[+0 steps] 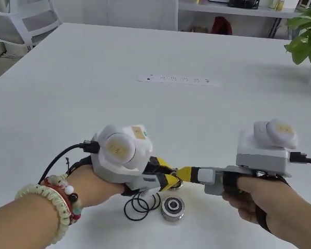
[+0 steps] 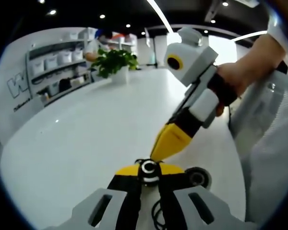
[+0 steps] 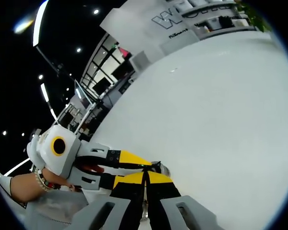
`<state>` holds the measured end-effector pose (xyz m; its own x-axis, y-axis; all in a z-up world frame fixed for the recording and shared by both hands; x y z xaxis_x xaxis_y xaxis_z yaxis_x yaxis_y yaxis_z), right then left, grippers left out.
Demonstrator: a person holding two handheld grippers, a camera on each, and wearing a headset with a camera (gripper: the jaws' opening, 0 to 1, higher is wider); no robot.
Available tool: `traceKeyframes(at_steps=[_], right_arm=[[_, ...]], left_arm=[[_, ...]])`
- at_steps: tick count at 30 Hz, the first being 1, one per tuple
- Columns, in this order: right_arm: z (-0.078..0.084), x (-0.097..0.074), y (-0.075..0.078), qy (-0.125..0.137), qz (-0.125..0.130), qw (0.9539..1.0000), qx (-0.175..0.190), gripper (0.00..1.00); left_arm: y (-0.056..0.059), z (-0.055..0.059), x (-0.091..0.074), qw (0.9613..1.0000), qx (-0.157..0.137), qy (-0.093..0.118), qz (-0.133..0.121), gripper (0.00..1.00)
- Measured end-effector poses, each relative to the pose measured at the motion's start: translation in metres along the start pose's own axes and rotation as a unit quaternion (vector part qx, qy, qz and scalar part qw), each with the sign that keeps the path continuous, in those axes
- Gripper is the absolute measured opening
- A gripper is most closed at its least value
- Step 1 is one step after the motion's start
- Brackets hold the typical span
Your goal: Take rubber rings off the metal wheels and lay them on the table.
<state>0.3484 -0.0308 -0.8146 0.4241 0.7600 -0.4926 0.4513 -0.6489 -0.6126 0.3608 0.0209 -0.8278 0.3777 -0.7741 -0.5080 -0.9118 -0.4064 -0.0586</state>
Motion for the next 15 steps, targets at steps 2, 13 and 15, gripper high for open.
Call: traceKeyframes(at_steps=[2, 13, 15], right_arm=[[-0.001, -0.001, 0.001, 0.001, -0.008, 0.9999, 0.013, 0.0], [-0.009, 0.001, 0.003, 0.02, -0.009, 0.9996, 0.018, 0.0], [-0.007, -0.001, 0.013, 0.015, 0.019, 0.9995, 0.021, 0.0]], left_arm=[[0.0, 0.0, 0.0, 1.0, -0.001, 0.002, 0.0, 0.14], [0.0, 0.0, 0.0, 0.9999, -0.013, 0.01, -0.006, 0.14], [-0.001, 0.0, 0.0, 0.9996, -0.025, 0.011, -0.007, 0.14]])
Point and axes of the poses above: the centre of the closed fingertips' face, and the gripper's own axes: x roughly forward along the fingers, y roughly to its right, z roughly out of its underside, the point moved 4 cm from there along -x, roughly backward along the fingers
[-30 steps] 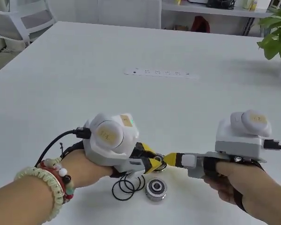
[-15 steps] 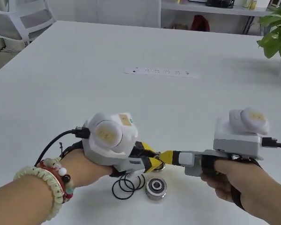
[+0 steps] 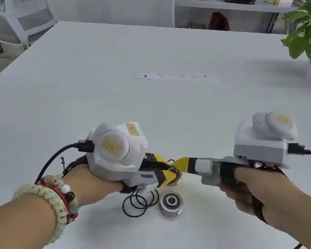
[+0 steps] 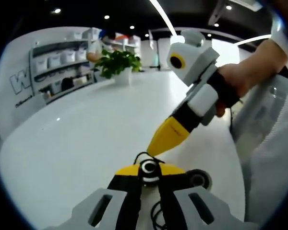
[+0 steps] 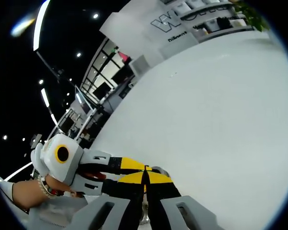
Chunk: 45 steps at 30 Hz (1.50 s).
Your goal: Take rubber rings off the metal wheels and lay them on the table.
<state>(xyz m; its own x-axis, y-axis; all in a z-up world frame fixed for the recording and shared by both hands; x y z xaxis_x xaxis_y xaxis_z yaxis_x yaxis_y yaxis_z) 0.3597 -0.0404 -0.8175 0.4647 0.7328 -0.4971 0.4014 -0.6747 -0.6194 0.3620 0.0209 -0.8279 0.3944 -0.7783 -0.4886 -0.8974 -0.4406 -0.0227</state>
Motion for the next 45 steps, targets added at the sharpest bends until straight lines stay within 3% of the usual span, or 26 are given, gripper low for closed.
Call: traceKeyframes(at_steps=[1, 4, 9, 11, 21, 31, 38, 41, 45], right_arm=[[0.002, 0.0, 0.003, -0.005, 0.007, 1.0, 0.003, 0.0], [0.001, 0.001, 0.014, -0.009, 0.013, 0.9995, 0.029, 0.0], [0.002, 0.0, 0.012, -0.014, 0.017, 0.9996, 0.017, 0.0], [0.001, -0.001, 0.01, -0.008, 0.007, 0.9994, 0.032, 0.0], [-0.007, -0.008, 0.011, 0.015, 0.006, 0.9987, 0.048, 0.0], [-0.008, -0.009, 0.004, 0.019, -0.002, 0.9986, 0.049, 0.0], [-0.011, -0.009, -0.004, 0.024, -0.008, 0.9986, 0.046, 0.0], [-0.012, -0.009, -0.009, 0.025, -0.015, 0.9988, 0.04, 0.0], [-0.015, -0.01, -0.016, 0.03, -0.024, 0.9987, 0.032, 0.0]], left_arm=[[0.0, -0.001, 0.0, 0.9999, -0.016, 0.001, 0.0, 0.14], [0.0, -0.001, 0.001, 0.9999, -0.017, -0.002, 0.001, 0.14], [0.0, -0.003, 0.0, 0.9996, -0.019, -0.018, 0.009, 0.16], [0.0, -0.007, -0.003, 0.9997, -0.012, -0.018, 0.013, 0.19], [-0.008, -0.04, -0.019, 0.9994, -0.007, 0.033, -0.002, 0.26], [-0.01, -0.068, -0.037, 0.9979, 0.003, 0.065, -0.009, 0.33], [-0.004, -0.085, -0.049, 0.9975, 0.034, 0.059, 0.015, 0.41], [-0.004, -0.095, -0.062, 0.996, 0.074, 0.051, 0.004, 0.51], [0.002, -0.105, -0.082, 0.9948, 0.082, 0.06, 0.006, 0.54]])
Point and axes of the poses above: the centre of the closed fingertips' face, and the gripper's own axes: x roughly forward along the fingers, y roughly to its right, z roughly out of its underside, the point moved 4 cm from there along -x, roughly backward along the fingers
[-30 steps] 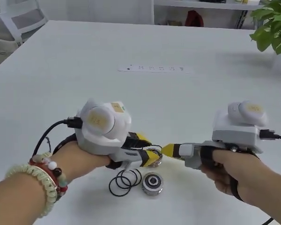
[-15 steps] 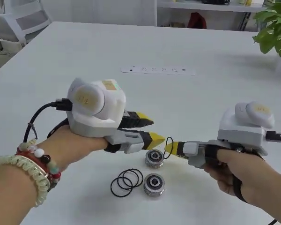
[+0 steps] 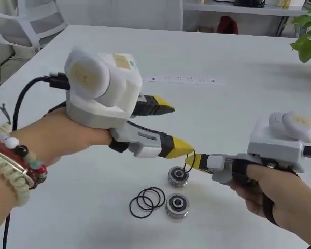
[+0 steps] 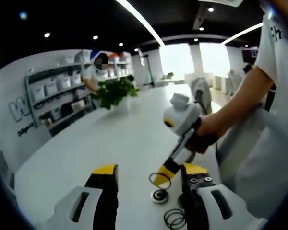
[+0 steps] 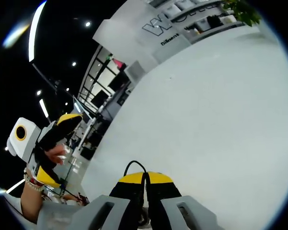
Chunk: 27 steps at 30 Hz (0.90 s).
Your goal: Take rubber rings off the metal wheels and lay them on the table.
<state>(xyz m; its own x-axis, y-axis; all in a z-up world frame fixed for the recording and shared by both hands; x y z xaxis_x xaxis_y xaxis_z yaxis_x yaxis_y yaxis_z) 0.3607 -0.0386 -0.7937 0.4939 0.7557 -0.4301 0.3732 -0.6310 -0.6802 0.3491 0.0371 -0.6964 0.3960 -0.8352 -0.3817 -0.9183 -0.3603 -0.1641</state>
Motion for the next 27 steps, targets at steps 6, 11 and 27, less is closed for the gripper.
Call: traceKeyframes(at_steps=[6, 11, 27], right_arm=[[-0.003, 0.0, -0.01, 0.002, -0.013, 0.9998, -0.015, 0.0], [-0.003, 0.0, -0.019, 0.002, -0.024, 0.9993, -0.03, 0.0], [0.023, 0.012, -0.042, -0.071, -0.044, 0.9789, -0.187, 0.0]], left_arm=[[0.004, -0.013, -0.033, 0.9997, 0.01, 0.014, -0.016, 0.61], [0.005, -0.014, -0.066, 0.9988, 0.019, 0.006, -0.045, 0.67], [0.014, 0.035, -0.152, 0.9875, -0.058, -0.008, -0.146, 0.79]])
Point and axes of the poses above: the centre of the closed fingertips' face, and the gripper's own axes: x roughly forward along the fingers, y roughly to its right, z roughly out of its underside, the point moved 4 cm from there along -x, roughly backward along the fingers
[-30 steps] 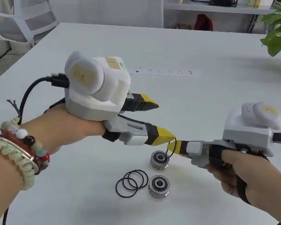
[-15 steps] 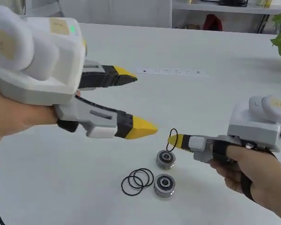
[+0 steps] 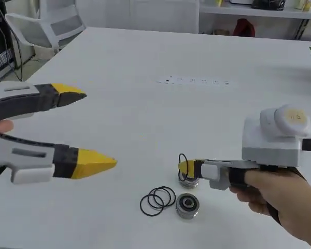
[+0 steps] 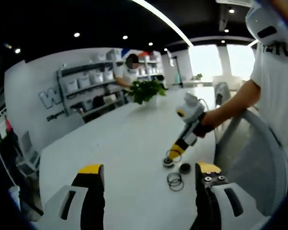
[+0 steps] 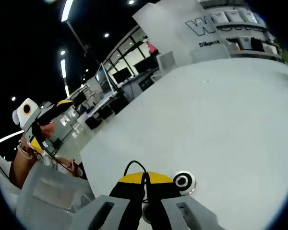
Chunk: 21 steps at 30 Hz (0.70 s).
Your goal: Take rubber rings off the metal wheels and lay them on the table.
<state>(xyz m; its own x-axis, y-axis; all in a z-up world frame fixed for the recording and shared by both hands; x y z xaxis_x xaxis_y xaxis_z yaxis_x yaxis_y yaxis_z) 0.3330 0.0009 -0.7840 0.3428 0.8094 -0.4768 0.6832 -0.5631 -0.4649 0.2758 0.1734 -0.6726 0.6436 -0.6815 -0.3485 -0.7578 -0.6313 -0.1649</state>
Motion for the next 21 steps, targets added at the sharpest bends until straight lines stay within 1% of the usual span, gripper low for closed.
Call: traceKeyframes(at_steps=[2, 4, 5, 7, 8, 9, 10, 11, 12, 14, 16, 21], right_arm=[[0.002, 0.002, -0.004, -0.009, -0.004, 0.9996, -0.026, 0.0], [0.006, 0.005, -0.006, -0.019, -0.002, 0.9985, -0.051, 0.0], [0.008, 0.006, -0.007, -0.024, -0.001, 0.998, -0.058, 0.0], [0.012, 0.008, -0.008, -0.034, -0.004, 0.997, -0.069, 0.0], [0.014, 0.009, -0.009, -0.038, -0.005, 0.9968, -0.071, 0.0], [0.016, 0.01, -0.009, -0.044, -0.005, 0.9961, -0.076, 0.0], [0.017, 0.011, -0.01, -0.048, -0.005, 0.9956, -0.08, 0.0], [0.019, 0.011, -0.01, -0.052, -0.005, 0.995, -0.086, 0.0], [0.021, 0.012, -0.011, -0.057, -0.005, 0.994, -0.094, 0.0], [0.023, 0.014, -0.011, -0.063, -0.003, 0.9923, -0.106, 0.0], [0.027, 0.015, -0.011, -0.074, -0.004, 0.9907, -0.115, 0.0], [0.032, 0.016, -0.011, -0.089, -0.001, 0.9868, -0.135, 0.0]], left_arm=[[0.001, 0.007, -0.007, 0.9999, -0.011, -0.003, -0.009, 0.79], [0.004, 0.016, -0.012, 0.9997, -0.019, -0.008, -0.016, 0.79], [0.004, 0.019, -0.014, 0.9995, -0.023, -0.009, -0.018, 0.79], [0.008, 0.027, -0.016, 0.9989, -0.042, -0.006, -0.018, 0.79], [0.01, 0.031, -0.016, 0.9986, -0.049, -0.011, -0.018, 0.79], [0.011, 0.036, -0.017, 0.9983, -0.053, -0.017, -0.018, 0.79], [0.013, 0.043, -0.017, 0.9978, -0.053, -0.032, -0.022, 0.79], [0.015, 0.047, -0.017, 0.9975, -0.05, -0.045, -0.023, 0.79], [0.02, 0.051, -0.017, 0.9973, -0.045, -0.054, -0.02, 0.79], [0.025, 0.054, -0.016, 0.9972, -0.047, -0.057, -0.014, 0.79], [0.029, 0.055, -0.016, 0.9969, -0.054, -0.055, -0.011, 0.79], [0.033, 0.056, -0.017, 0.9964, -0.066, -0.051, -0.012, 0.79]])
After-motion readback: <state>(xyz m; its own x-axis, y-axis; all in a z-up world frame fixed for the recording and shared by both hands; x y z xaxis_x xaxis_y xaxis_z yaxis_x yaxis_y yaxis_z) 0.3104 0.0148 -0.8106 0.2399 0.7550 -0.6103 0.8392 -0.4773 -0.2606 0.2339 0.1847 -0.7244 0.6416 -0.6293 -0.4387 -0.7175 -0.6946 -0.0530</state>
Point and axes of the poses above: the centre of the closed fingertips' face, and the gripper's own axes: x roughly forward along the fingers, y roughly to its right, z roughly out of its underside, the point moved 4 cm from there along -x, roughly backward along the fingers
